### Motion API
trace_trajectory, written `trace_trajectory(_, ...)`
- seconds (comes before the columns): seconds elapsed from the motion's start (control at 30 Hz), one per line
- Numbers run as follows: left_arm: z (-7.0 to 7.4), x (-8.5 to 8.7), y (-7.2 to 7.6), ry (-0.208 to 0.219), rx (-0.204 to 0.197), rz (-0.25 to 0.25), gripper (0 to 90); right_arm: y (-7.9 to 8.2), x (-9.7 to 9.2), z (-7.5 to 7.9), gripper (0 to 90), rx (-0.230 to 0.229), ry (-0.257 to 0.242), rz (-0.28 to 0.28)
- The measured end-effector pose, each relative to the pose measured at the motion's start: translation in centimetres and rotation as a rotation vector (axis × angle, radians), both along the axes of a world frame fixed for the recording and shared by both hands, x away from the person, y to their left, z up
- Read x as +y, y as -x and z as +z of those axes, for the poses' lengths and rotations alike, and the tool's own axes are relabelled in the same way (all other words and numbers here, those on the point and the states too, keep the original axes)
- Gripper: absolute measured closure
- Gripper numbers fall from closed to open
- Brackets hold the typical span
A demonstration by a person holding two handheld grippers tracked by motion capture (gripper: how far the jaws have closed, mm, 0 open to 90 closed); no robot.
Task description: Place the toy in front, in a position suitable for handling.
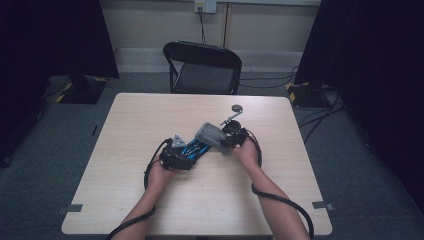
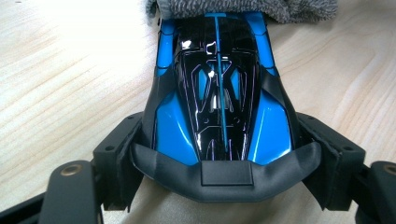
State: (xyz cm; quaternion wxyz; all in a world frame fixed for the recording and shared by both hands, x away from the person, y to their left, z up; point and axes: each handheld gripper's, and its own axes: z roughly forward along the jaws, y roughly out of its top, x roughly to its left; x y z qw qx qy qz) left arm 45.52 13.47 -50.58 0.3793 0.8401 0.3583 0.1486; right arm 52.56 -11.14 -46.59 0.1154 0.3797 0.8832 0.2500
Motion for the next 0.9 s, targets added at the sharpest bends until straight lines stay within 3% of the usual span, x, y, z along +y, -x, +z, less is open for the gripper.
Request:
trace_trajectory(0.53, 0.0, 0.0, 0.0, 0.000, 0.001, 0.000, 24.3, -0.1, -2.5, 0.0, 76.6, -0.010, 0.009, -0.051)
trace_trajectory(0.9, 0.0, 0.0, 0.0, -0.004, -0.002, -0.003, 24.2, 0.7, -5.2, 0.1, 76.6, -0.019, 0.023, -0.074)
